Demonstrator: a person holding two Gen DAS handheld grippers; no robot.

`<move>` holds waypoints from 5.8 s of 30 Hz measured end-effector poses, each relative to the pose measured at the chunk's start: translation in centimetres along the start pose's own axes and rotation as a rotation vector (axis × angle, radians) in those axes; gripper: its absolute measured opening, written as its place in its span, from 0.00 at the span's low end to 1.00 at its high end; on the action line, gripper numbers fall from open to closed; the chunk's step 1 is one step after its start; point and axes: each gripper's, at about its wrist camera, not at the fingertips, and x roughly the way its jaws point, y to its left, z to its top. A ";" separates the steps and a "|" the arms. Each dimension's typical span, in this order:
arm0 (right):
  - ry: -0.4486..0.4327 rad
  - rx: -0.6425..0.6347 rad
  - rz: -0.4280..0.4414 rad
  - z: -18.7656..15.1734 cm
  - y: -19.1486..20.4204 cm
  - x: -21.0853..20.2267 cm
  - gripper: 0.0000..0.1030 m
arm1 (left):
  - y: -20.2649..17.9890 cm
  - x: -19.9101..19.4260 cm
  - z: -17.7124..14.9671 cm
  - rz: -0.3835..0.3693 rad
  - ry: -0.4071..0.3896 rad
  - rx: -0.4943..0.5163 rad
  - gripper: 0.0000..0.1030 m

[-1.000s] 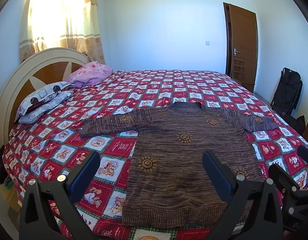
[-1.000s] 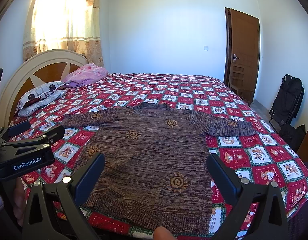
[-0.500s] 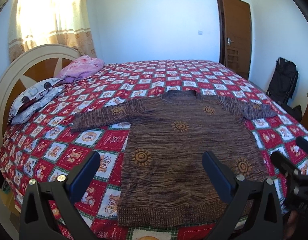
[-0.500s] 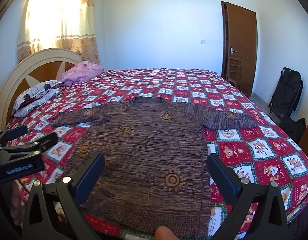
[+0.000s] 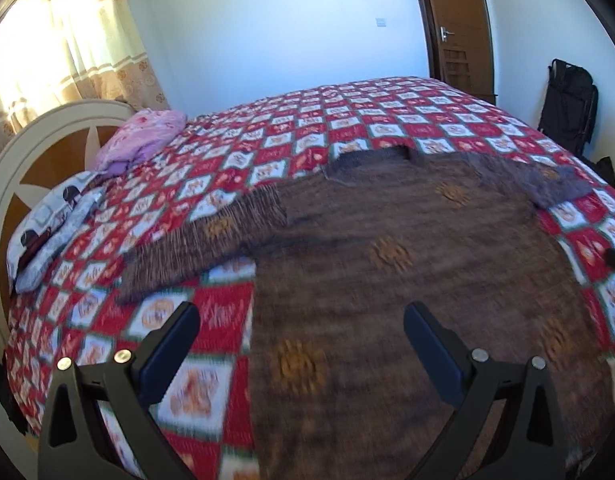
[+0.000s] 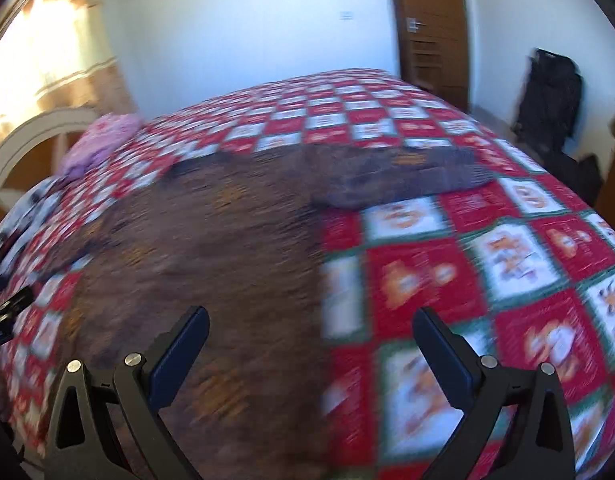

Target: Fold small clothes

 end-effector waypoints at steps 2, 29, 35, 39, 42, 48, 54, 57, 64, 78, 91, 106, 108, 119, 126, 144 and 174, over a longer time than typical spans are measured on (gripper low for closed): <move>0.010 0.074 -0.014 1.7 -2.7 1.2 0.99 | 0.1 1.6 1.1 0.011 0.006 -0.002 1.00; 0.133 0.247 -0.221 13.2 -16.0 13.9 0.60 | -1.2 16.4 5.9 0.038 0.133 -0.035 1.00; 0.159 0.209 -0.233 13.2 -15.9 15.1 0.31 | -1.3 17.9 5.5 0.016 0.168 -0.050 1.00; 0.138 0.163 -0.248 13.6 -15.4 14.5 0.17 | -1.4 18.0 5.3 0.001 0.175 -0.062 1.00; 0.101 0.148 -0.247 14.2 -15.1 13.6 0.05 | -1.5 18.0 5.2 -0.011 0.173 -0.063 1.00; 0.082 0.095 -0.222 15.4 -12.6 13.1 0.05 | -1.3 18.0 5.1 -0.026 0.166 -0.073 1.00; 0.096 0.101 -0.227 15.9 -12.0 13.4 0.05 | -1.2 17.9 4.9 -0.035 0.158 -0.077 1.00; 0.084 0.088 -0.220 16.0 -11.5 12.8 0.04 | -1.2 18.0 4.9 -0.045 0.160 -0.083 1.00; 0.040 -0.038 -0.159 17.2 -5.6 11.3 0.04 | -1.4 18.0 4.8 -0.051 0.151 -0.079 1.00; 0.065 -0.397 0.062 12.4 14.3 14.7 0.04 | -0.3 17.2 5.1 -0.225 0.165 -0.146 1.00; 0.101 -0.279 0.251 7.9 8.8 13.1 0.78 | -4.5 12.2 9.0 -0.307 0.063 -0.007 1.00; -0.086 -0.061 0.082 6.4 -2.2 10.5 0.78 | -15.3 16.7 11.5 -0.369 0.234 0.006 0.74; -0.109 -0.075 0.084 6.1 -2.0 10.2 0.78 | -16.1 17.8 11.4 -0.362 0.258 0.002 0.74; -0.126 -0.045 0.088 5.6 -2.8 10.5 0.78 | -17.5 17.9 12.3 -0.420 0.212 -0.041 0.08; -0.122 -0.045 0.085 5.4 -2.8 10.6 0.78 | -15.0 15.3 13.8 -0.426 0.121 -0.044 0.07; -0.079 -0.070 0.079 5.0 -2.2 11.4 0.78 | -8.9 16.4 12.2 -0.361 0.131 -0.104 0.07; 0.087 -0.388 0.181 4.7 8.4 13.4 0.78 | -6.1 15.0 8.5 -0.289 0.079 -0.029 0.60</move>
